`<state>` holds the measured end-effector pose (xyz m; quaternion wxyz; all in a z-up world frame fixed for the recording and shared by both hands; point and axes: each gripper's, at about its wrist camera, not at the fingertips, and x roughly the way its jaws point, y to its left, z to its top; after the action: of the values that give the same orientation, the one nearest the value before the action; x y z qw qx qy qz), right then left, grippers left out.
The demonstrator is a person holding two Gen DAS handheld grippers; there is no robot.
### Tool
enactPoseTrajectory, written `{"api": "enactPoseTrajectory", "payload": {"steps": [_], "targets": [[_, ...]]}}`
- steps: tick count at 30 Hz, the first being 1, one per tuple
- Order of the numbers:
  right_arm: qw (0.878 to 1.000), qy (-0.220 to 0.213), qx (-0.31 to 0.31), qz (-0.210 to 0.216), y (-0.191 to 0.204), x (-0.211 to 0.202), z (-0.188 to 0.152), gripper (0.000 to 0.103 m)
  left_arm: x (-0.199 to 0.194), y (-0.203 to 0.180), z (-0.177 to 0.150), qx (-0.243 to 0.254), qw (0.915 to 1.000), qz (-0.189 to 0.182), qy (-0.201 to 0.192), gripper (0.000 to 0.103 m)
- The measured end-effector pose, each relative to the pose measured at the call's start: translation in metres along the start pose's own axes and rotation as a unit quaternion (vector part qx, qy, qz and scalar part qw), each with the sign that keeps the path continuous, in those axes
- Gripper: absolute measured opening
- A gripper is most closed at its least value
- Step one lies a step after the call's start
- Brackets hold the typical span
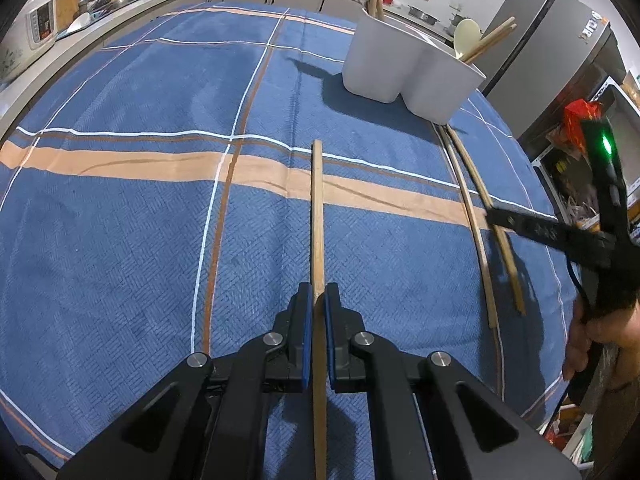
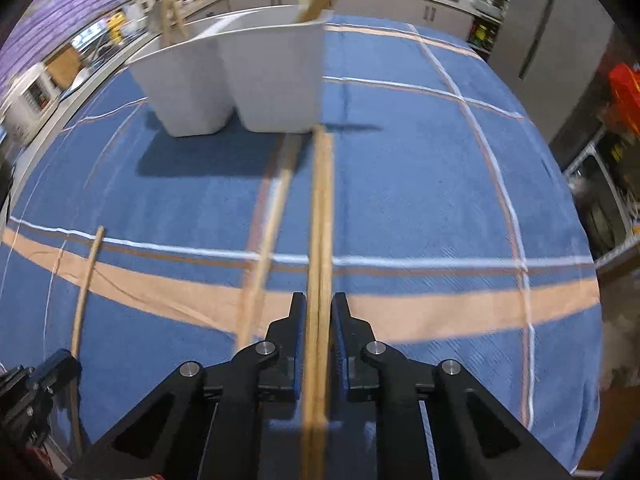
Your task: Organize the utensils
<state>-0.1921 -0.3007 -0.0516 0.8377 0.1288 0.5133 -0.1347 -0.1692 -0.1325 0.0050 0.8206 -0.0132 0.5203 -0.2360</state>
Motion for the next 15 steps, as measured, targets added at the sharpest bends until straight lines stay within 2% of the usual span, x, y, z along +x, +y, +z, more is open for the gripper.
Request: {"api": "enactPoseTrajectory", "payload": {"steps": [5, 8, 10, 11, 13, 15], "targets": [[0.995, 0.010, 0.097, 0.025, -0.058, -0.026, -0.044, 0.014, -0.002, 0.002, -0.002, -0.004, 1.0000, -0.005, 0.006, 0.006], [0.990, 0.022, 0.127, 0.062, -0.078, -0.042, -0.076, 0.015, -0.003, -0.001, -0.005, 0.009, 0.9999, 0.002, 0.006, 0.006], [0.987, 0.028, 0.113, 0.116, -0.083, -0.048, -0.085, 0.032, -0.003, -0.004, -0.006, 0.019, 0.9998, 0.008, 0.005, 0.006], [0.987, 0.020, 0.111, 0.116, -0.086, -0.052, -0.086, 0.048, -0.003, -0.005, -0.006, 0.020, 0.9997, 0.010, 0.007, 0.006], [0.991, -0.007, 0.098, 0.091, -0.090, -0.062, -0.082, 0.049, -0.002, -0.005, -0.005, 0.018, 0.9997, 0.011, 0.012, 0.006], [0.992, -0.014, 0.091, 0.090, -0.089, -0.065, -0.080, 0.049, -0.002, -0.004, -0.002, 0.014, 0.9997, 0.014, 0.014, 0.006]]}}
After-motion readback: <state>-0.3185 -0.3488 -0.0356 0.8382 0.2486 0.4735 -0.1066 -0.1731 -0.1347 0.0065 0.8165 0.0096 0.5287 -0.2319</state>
